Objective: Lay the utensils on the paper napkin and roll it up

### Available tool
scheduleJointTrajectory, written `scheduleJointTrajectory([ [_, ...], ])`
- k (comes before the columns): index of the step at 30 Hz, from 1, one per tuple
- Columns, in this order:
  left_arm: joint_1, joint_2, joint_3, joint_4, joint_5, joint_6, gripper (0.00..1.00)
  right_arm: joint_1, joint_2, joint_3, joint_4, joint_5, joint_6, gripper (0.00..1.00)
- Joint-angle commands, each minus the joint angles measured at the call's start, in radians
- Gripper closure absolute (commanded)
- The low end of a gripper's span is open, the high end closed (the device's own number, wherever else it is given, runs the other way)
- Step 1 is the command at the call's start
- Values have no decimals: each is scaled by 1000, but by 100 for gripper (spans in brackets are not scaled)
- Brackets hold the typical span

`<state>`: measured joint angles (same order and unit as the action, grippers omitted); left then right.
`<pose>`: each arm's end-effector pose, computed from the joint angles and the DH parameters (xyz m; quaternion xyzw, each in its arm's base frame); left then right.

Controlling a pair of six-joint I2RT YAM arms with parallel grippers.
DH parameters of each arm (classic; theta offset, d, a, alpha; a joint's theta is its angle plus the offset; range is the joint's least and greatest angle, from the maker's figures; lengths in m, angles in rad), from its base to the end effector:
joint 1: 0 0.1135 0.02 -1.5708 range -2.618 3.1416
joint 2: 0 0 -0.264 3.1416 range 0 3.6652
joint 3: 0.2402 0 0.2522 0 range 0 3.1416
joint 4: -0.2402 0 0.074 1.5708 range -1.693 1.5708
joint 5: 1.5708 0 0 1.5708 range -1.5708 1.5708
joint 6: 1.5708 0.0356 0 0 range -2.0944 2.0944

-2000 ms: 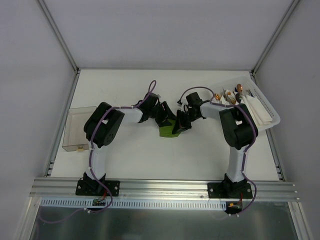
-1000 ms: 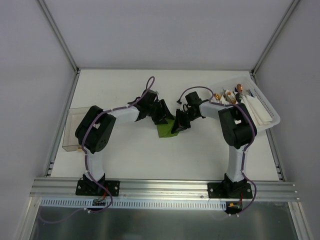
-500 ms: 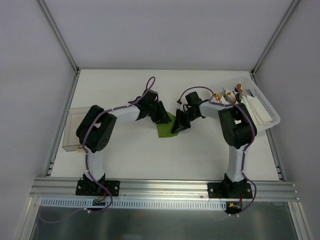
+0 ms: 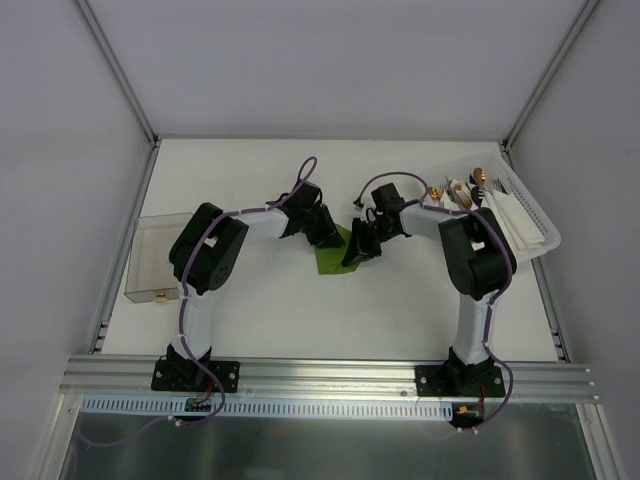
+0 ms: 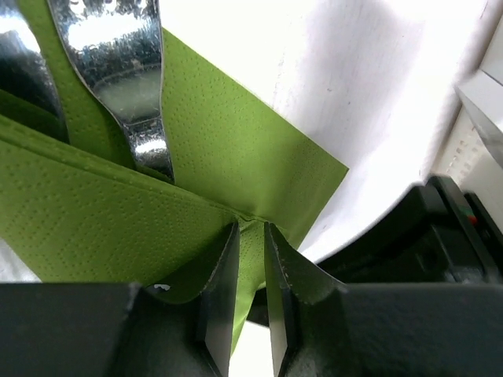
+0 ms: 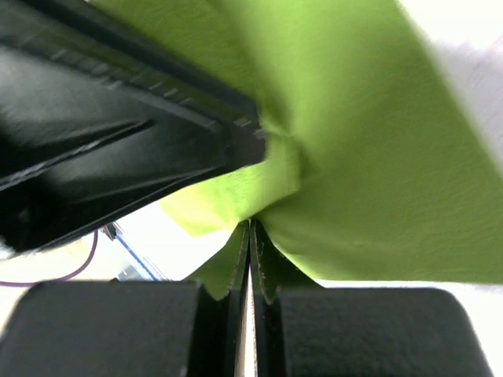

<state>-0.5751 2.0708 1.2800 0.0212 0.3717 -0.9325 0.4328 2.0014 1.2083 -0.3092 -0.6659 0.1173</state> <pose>0.3609 -0.2493 0.1387 -0.0899 0.9034 -0.3864 0.1630 0.3456 0.1839 0.1300 -0.2193 0.8959 0.3655 0.1248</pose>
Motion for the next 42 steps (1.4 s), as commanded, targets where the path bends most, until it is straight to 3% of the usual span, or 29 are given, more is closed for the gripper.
scheduleJointTrajectory([
  [1,-5,41,28,-15,-7,-5,80,14,-107,-10,30,-20,-22,100],
  [19,9,38,6,-41,-5,-11,81,34,-20,40,119,32,68,100],
  [25,21,18,2,-24,30,17,76,34,20,36,104,71,102,100],
  [32,23,-109,-18,-26,30,86,66,30,39,25,65,95,99,100],
  [42,43,-183,-4,-67,-13,119,68,27,51,13,56,89,117,100],
])
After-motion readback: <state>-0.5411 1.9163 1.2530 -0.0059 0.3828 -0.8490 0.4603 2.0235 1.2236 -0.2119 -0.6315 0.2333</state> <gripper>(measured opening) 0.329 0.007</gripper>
